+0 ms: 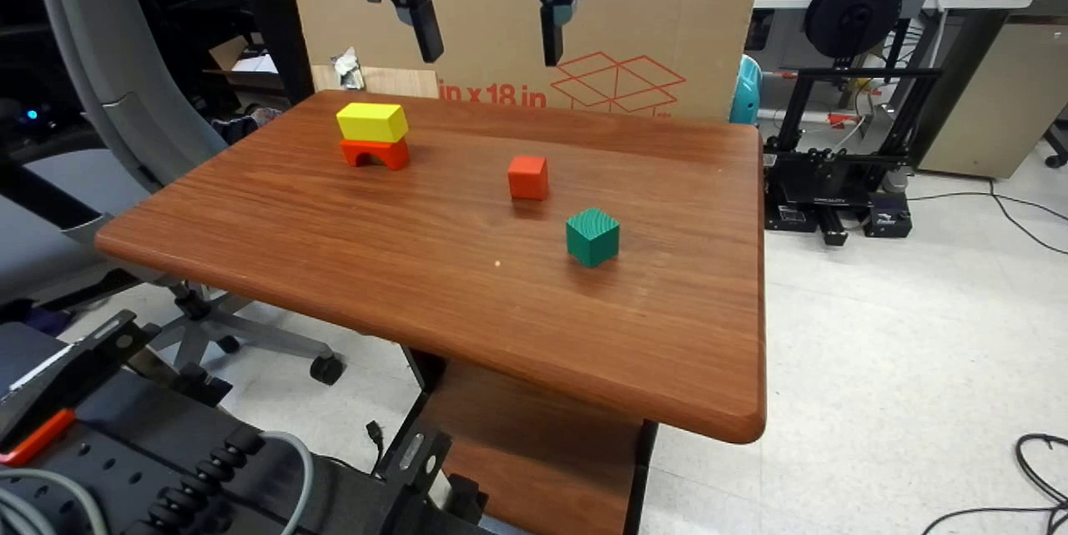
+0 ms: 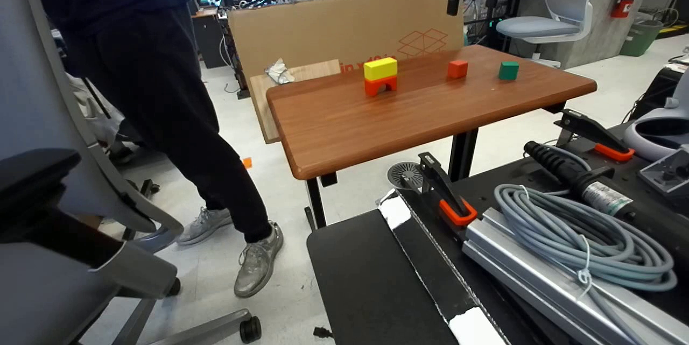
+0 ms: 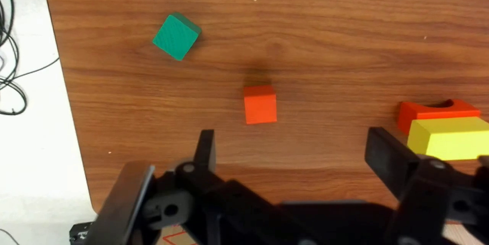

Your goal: Put the orange block on top of the block tower

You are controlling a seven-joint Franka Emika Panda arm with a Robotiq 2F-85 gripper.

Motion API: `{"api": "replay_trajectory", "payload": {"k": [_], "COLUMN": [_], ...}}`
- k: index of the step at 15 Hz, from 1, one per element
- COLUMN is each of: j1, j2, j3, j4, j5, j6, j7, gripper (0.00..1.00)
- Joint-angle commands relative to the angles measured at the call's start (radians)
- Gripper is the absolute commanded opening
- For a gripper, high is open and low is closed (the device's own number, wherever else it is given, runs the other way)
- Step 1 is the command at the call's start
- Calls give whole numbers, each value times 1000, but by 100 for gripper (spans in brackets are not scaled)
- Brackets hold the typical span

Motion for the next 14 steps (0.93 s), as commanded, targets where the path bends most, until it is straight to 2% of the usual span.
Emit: {"api": "replay_trajectory", "payload": {"k": [1,5,14], "j1": [-27,-26,0], "j2": [84,151,256], "j3": [26,28,7], "j4": [83,131,199], "j5": [-12,-32,-157], "j6": [-10,-20,-39], "j7": [14,28,126], "gripper": [100,100,100]}}
